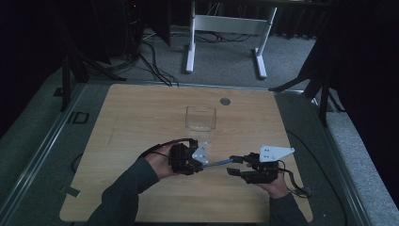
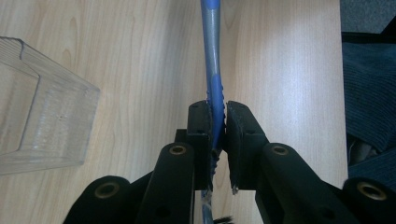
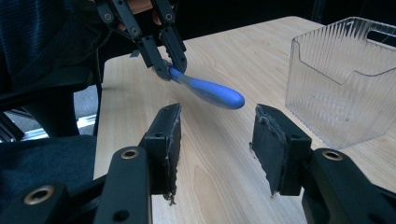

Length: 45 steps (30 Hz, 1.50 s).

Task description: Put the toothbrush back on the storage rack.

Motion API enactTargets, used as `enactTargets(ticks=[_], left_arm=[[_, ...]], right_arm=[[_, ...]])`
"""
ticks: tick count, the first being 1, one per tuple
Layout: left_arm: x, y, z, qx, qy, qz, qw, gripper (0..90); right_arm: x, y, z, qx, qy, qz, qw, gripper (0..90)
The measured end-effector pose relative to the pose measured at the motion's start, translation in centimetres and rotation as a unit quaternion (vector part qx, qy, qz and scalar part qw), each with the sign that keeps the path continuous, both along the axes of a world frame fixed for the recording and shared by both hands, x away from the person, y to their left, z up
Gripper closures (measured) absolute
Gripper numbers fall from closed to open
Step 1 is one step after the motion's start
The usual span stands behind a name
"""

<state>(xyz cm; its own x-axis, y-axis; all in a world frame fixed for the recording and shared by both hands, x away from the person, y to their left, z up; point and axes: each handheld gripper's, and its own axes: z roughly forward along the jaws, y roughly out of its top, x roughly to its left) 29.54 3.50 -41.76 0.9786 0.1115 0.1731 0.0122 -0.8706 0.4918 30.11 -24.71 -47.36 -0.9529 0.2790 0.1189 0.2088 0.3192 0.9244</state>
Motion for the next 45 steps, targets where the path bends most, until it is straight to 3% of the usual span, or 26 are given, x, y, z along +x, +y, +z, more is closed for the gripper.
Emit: enactTargets(ticks=[9, 23, 33, 45], left_arm=[[-0.3, -0.6, 0.1, 0.013, -0.027, -0.015, 0.9994, 80.5], [-0.5, -1.0, -0.2, 0.017, -0.034, -0.058, 0.9976, 80.5], [-0.4, -1.2, -0.5, 0.023, -0.037, -0.072, 0.9964, 80.3], [-0.4, -1.6, -0.2, 0.027, -0.04, -0.083, 0.9954, 80.2]], right_arm=[[-0.1, 0.0, 0.2, 0.002, -0.005, 0.003, 1.0, 51.6], [-0.5, 0.6, 0.1, -0.003, -0.013, 0.029, 0.9995, 60.8], [-0.8, 0.8, 0.1, -0.016, -0.028, 0.042, 0.9986, 70.7], [-0.8, 1.1, -0.2, -0.03, -0.035, 0.048, 0.9978, 74.8]])
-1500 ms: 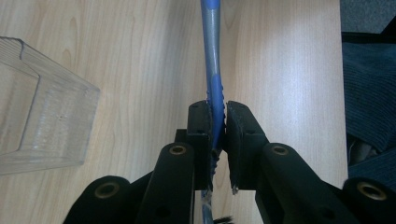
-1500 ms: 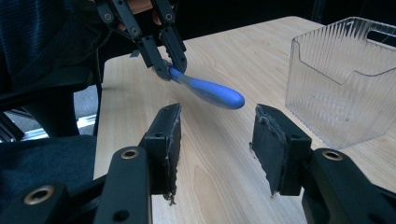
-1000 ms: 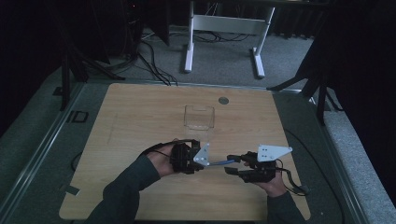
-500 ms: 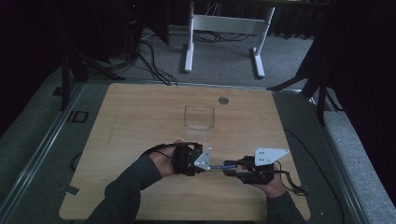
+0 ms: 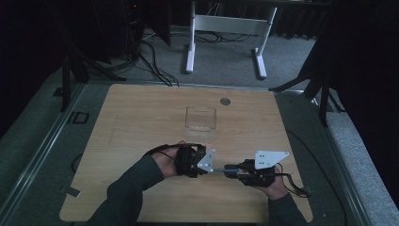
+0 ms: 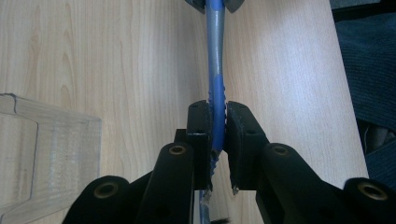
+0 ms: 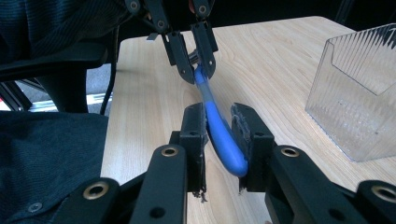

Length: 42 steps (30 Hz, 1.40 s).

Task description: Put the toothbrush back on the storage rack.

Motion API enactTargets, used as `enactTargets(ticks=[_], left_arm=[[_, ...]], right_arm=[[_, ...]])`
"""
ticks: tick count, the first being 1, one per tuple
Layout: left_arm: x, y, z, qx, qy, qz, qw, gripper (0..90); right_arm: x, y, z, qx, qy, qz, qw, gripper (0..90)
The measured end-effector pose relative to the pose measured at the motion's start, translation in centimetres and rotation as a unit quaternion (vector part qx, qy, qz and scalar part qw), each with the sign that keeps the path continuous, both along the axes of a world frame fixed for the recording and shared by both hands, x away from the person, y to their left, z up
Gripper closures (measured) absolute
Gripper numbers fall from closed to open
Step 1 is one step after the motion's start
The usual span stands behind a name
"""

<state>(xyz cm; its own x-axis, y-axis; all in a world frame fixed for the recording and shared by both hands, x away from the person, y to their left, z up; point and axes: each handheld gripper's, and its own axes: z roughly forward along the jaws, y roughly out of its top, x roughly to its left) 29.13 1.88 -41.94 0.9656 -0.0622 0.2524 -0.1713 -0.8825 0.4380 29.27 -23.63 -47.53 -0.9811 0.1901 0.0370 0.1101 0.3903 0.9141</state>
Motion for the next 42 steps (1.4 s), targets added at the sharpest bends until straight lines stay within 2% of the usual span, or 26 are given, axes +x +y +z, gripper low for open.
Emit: enactTargets(ticks=[6, 8, 10, 13, 17, 21, 26, 29, 31, 36, 40, 41, 42], left_arm=[[0.2, -0.1, 0.0, -0.006, -0.004, 0.008, 0.9999, 78.7], [0.3, -0.1, 0.1, -0.009, -0.002, 0.011, 0.9999, 81.1], [0.4, -0.1, 0.1, -0.012, -0.001, 0.017, 0.9998, 78.4], [0.6, 0.1, 0.1, -0.015, -0.005, 0.037, 0.9992, 68.8], [0.8, 0.7, 0.1, -0.037, -0.001, 0.068, 0.997, 64.6], [1.1, 1.2, 0.4, -0.043, -0.004, 0.093, 0.9947, 61.2], [1.4, 1.8, 0.9, -0.07, -0.001, 0.122, 0.9901, 58.5], [1.6, 2.2, 1.0, -0.087, -0.004, 0.144, 0.9858, 55.8], [1.9, 2.6, 0.9, -0.094, 0.002, 0.159, 0.9828, 55.8], [2.1, 3.3, 0.7, -0.103, 0.004, 0.185, 0.9774, 55.1], [2.3, 3.7, 0.7, -0.118, 0.006, 0.21, 0.9706, 54.5], [2.4, 3.9, 0.7, -0.124, 0.008, 0.219, 0.9678, 54.5], [2.4, 4.0, 0.7, -0.127, 0.009, 0.223, 0.9666, 54.5]], right_arm=[[-0.2, 0.1, 0.0, 0.002, -0.001, 0.012, 0.9999, 80.2], [-0.3, 0.2, 0.0, -0.007, -0.003, 0.011, 0.9999, 80.7], [-0.3, 0.4, -0.2, -0.014, -0.005, 0.01, 0.9998, 80.8], [-0.3, 0.3, -0.1, -0.008, -0.008, 0.003, 0.9999, 80.8], [-0.2, 0.1, 0.0, -0.005, -0.007, -0.006, 0.9999, 80.8], [-0.1, 0.0, 0.0, -0.004, -0.008, -0.02, 0.9998, 80.8], [0.0, -0.1, 0.0, 0.0, -0.009, -0.04, 0.9991, 80.8], [0.2, -0.3, 0.0, 0.001, -0.007, -0.05, 0.9987, 80.8], [0.2, -0.3, -0.1, -0.001, -0.004, -0.056, 0.9984, 80.8], [0.3, -0.3, 0.0, 0.0, -0.003, -0.07, 0.9975, 80.8], [0.4, -0.4, -0.1, -0.001, -0.005, -0.084, 0.9965, 80.8], [0.4, -0.4, 0.0, 0.001, -0.004, -0.087, 0.9962, 80.8], [0.4, -0.4, 0.0, 0.002, -0.005, -0.092, 0.9958, 80.8]])
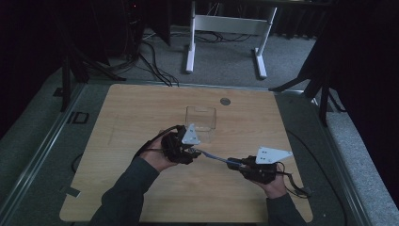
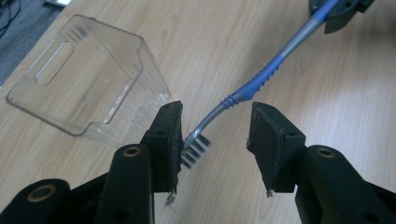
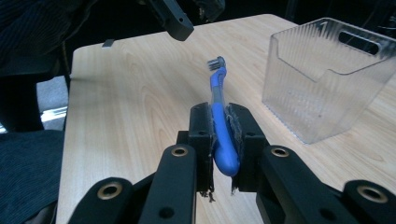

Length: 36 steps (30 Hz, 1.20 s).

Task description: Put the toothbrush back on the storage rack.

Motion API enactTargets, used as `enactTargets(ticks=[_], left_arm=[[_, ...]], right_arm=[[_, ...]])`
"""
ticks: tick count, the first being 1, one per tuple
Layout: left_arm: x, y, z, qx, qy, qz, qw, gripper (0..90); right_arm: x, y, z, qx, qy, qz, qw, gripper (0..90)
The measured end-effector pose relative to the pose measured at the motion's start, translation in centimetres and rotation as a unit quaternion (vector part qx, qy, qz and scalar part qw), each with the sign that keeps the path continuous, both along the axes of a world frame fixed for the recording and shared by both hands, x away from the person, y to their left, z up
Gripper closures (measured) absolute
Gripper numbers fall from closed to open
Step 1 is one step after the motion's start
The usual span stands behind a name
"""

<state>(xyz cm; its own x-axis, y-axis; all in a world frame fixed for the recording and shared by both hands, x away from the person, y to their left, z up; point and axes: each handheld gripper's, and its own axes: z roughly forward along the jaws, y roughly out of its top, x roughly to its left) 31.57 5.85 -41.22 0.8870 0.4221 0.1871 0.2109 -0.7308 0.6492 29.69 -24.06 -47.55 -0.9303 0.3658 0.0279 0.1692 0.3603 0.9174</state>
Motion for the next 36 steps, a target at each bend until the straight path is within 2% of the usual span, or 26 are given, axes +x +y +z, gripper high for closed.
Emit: enactTargets(ticks=[2, 9, 13, 18, 28, 34, 36], left_arm=[[0.1, 0.2, -0.1, -0.014, 0.004, 0.013, 0.9998, 54.5], [0.1, 0.4, -0.1, -0.035, 0.01, 0.046, 0.9983, 54.5], [0.2, 0.6, -0.3, -0.06, 0.02, 0.059, 0.9962, 54.4], [0.2, 0.8, -0.5, -0.075, 0.026, 0.075, 0.994, 54.4], [0.2, 1.0, -1.4, -0.103, 0.056, 0.09, 0.9889, 52.2], [0.3, 1.0, -1.9, -0.125, 0.073, 0.097, 0.9847, 50.9], [0.2, 0.9, -2.1, -0.127, 0.075, 0.098, 0.9842, 50.3]], right_arm=[[0.0, 0.0, 0.1, 0.001, -0.001, -0.006, 1.0, 80.8], [0.0, 0.2, 0.0, 0.008, -0.004, -0.028, 0.9996, 80.8], [0.0, 0.3, 0.0, 0.011, -0.007, -0.036, 0.9993, 80.7], [0.0, 0.3, 0.1, 0.017, -0.009, -0.049, 0.9986, 80.7], [-0.1, 0.3, 0.2, 0.026, -0.015, -0.064, 0.9975, 80.8], [-0.2, 0.3, 0.3, 0.035, -0.018, -0.067, 0.997, 80.7], [-0.2, 0.3, 0.4, 0.036, -0.019, -0.067, 0.9969, 80.8]])
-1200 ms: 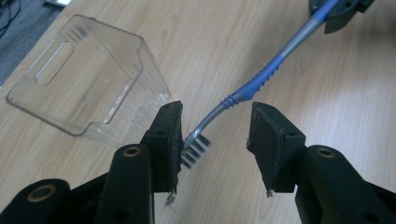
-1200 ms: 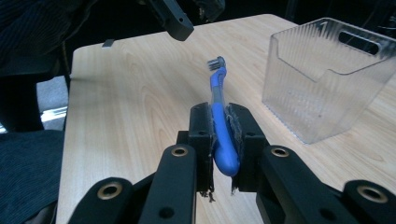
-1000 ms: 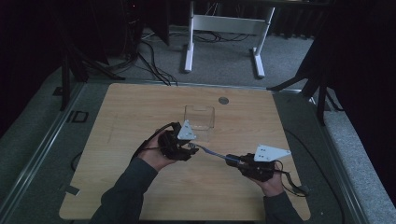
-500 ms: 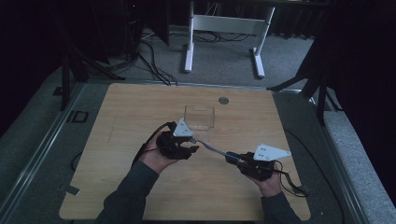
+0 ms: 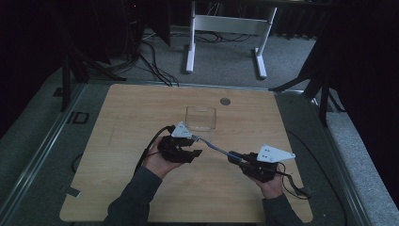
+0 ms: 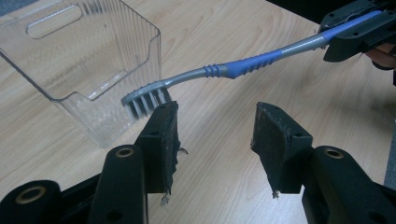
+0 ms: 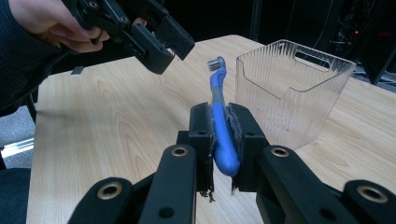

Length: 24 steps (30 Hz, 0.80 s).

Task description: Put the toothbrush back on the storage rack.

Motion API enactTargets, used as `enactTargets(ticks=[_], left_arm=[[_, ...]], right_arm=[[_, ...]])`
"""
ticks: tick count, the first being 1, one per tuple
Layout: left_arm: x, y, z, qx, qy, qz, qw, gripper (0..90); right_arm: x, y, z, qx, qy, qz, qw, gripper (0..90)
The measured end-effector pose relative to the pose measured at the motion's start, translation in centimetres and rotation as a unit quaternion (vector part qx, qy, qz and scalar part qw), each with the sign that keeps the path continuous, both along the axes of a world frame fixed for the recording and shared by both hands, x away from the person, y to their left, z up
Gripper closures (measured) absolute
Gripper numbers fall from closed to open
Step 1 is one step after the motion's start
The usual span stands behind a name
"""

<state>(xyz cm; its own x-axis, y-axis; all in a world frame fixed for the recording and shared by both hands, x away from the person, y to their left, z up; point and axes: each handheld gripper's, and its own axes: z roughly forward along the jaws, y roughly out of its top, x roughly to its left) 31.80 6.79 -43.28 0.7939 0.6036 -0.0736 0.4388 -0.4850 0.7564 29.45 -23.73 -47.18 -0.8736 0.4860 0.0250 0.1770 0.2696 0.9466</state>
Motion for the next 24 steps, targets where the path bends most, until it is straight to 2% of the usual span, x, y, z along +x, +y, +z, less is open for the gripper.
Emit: enactTargets(ticks=[24], left_arm=[[-0.1, -1.6, -1.2, -0.047, 0.026, -0.016, 0.9984, 42.4]], right_arm=[[-0.3, 0.1, 0.5, 0.022, -0.008, 0.0, 0.9997, 80.7]])
